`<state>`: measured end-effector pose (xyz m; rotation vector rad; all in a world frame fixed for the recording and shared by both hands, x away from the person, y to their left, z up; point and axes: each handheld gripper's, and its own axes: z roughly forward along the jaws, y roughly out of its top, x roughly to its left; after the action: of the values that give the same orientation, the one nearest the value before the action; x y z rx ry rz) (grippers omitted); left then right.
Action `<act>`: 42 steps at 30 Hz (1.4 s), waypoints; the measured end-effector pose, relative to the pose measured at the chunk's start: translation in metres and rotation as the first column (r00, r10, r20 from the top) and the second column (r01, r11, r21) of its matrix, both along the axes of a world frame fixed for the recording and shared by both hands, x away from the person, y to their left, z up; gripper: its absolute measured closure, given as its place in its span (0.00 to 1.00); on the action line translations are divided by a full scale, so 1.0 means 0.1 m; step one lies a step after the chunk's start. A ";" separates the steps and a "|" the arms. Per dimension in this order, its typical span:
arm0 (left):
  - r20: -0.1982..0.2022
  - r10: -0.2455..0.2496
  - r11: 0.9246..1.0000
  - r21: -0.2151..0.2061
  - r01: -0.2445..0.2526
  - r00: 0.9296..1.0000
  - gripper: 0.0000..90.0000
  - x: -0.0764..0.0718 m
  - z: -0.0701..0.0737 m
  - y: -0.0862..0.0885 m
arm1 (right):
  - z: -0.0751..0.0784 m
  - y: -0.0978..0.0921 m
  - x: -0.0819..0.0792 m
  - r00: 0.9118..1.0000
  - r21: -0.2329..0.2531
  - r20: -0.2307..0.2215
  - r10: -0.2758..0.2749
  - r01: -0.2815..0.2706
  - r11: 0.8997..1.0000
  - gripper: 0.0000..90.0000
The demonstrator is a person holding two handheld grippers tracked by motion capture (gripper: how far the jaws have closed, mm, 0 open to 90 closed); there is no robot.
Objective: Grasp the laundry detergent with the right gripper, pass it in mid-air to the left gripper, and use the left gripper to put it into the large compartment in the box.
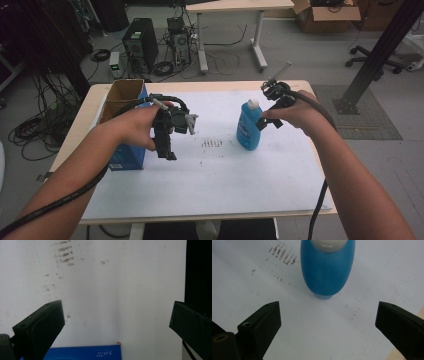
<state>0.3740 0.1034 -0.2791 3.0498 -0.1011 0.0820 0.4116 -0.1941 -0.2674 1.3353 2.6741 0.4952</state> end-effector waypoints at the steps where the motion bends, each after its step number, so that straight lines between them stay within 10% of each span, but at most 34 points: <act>1: -0.001 -0.001 1.000 0.003 0.001 1.000 0.00 0.01 -0.01 -0.01 | -0.05 -0.01 -0.03 1.000 0.013 0.002 -0.002 0.002 1.000 0.07; 42: 0.013 -0.003 0.999 0.034 0.003 1.000 0.00 -0.04 0.05 -0.03 | -0.98 -0.07 -0.01 0.994 0.236 0.079 -0.074 0.053 0.970 0.04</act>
<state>0.3696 0.1002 -0.2746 3.0836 -0.1092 0.1005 0.4102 -0.2015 -0.3659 1.4155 2.5562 0.8635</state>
